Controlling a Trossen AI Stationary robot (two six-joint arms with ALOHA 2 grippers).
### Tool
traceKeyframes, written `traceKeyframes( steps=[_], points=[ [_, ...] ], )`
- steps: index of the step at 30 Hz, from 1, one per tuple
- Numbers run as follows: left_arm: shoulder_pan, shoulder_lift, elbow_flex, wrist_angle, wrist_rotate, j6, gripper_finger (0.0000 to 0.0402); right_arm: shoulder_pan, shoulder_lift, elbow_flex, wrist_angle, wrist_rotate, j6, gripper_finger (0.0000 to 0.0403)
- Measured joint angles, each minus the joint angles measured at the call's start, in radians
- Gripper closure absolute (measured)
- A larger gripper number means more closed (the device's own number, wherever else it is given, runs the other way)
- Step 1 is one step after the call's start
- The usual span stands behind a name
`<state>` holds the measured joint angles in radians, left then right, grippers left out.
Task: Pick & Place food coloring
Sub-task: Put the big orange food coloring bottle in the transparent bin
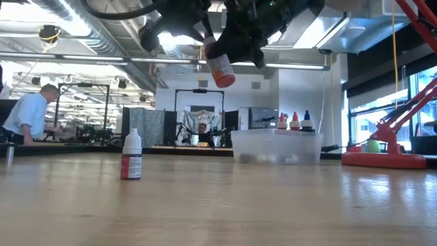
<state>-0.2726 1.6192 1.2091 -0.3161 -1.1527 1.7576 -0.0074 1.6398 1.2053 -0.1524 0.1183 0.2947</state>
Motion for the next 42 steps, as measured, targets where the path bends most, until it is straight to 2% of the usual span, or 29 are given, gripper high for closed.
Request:
traceKeyframes(
  steps=[8,11,13,15,19,24,27,31,35,42],
  points=[
    [0.000,-0.003,0.000,-0.002,0.025,-0.095,0.0303,0.000,0.000,-0.001,-0.004,-0.002,0.011,0.0296],
    [0.000,-0.019,0.000,-0.037,0.057,-0.212,0.0278,0.000,0.000,-0.001,-0.008,-0.003,0.015,0.0295],
    [-0.001,-0.045,0.000,-0.100,0.093,-0.387,0.0265,0.000,0.000,-0.001,-0.013,0.004,0.018,0.0293],
    [-0.002,-0.097,0.000,-0.199,0.163,-0.631,0.0256,-0.001,0.000,-0.001,-0.016,0.018,0.015,0.0293],
    [-0.002,-0.210,0.000,-0.398,0.349,-1.139,0.0248,0.007,0.000,-0.001,0.000,0.073,-0.011,0.0293],
    [-0.002,-0.292,0.000,-0.491,0.513,-1.499,0.0249,0.027,0.018,-0.001,0.140,0.103,-0.066,0.0291],
    [-0.003,-0.335,-0.028,-0.492,0.622,-1.624,0.0252,0.042,0.050,-0.001,0.252,0.110,-0.094,0.0290],
    [-0.028,-0.420,-0.118,-0.437,0.724,-1.752,0.0253,0.076,0.122,-0.001,0.380,0.185,-0.155,0.0289],
    [-0.085,-0.523,-0.251,-0.295,0.735,-1.834,0.0251,0.107,0.209,-0.001,0.542,0.244,-0.206,0.0289],
    [-0.182,-0.664,-0.434,-0.070,0.713,-1.914,0.0251,0.116,0.409,-0.001,0.895,0.256,-0.221,0.0289]
  ],
)
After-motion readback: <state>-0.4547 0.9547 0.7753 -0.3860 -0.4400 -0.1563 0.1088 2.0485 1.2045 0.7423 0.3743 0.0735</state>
